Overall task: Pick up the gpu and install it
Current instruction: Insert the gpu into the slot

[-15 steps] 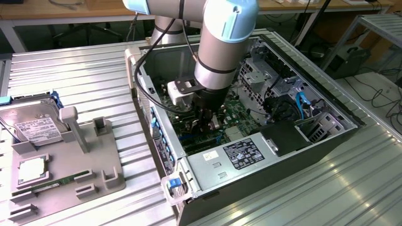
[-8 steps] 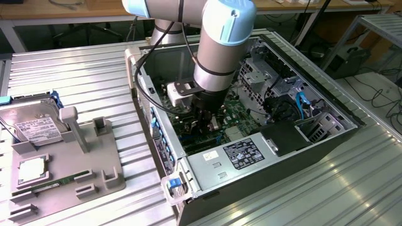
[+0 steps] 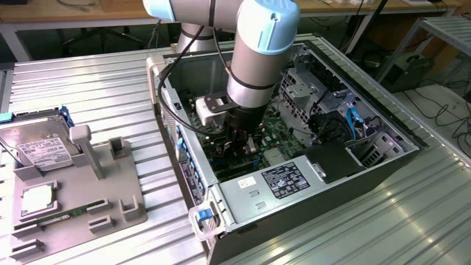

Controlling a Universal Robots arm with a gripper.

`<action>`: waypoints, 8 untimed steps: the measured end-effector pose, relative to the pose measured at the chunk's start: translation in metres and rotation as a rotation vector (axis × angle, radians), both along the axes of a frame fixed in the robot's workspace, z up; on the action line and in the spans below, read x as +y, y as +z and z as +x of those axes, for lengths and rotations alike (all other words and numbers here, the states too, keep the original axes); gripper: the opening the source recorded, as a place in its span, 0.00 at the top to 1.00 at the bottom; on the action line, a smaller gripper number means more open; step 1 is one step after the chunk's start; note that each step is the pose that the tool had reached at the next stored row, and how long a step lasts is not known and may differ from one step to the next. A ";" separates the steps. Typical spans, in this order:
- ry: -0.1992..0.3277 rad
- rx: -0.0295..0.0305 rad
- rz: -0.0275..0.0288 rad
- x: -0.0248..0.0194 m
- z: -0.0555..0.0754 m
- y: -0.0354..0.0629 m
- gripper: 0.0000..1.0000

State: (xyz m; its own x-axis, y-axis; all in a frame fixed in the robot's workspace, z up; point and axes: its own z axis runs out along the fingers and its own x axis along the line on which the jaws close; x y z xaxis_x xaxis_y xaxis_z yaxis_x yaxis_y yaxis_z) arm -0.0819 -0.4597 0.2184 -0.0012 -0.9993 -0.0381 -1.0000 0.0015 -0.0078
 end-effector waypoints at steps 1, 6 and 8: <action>0.000 0.0015 -0.0030 -0.0003 0.000 0.0011 0.71; 0.000 0.0003 -0.0051 -0.0007 0.000 0.0114 0.58; 0.000 -0.0008 -0.0048 -0.0007 0.000 0.0207 0.58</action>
State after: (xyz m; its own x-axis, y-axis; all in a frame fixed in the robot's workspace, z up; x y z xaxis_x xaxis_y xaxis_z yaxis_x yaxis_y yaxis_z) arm -0.0822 -0.4604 0.2391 -0.0012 -0.9994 -0.0333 -1.0000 0.0015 -0.0086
